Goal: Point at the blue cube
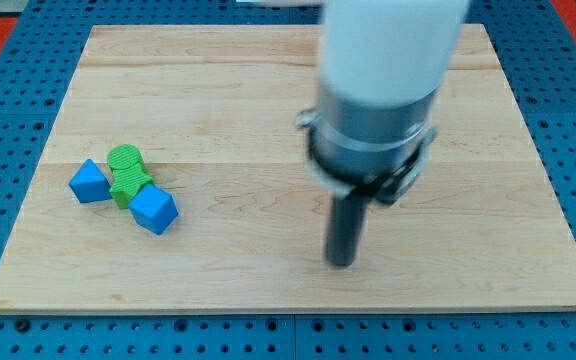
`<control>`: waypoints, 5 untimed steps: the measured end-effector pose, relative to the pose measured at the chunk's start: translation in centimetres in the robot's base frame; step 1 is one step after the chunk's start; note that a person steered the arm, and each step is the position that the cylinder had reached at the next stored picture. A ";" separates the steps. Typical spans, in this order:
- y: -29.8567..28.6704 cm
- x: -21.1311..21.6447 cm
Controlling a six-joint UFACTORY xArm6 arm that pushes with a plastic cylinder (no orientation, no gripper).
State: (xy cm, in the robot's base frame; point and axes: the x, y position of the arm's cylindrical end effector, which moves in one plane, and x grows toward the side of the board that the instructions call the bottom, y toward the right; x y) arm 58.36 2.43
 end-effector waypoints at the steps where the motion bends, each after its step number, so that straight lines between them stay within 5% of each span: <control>1: -7.4 1.9; 5: -18.7 -2.6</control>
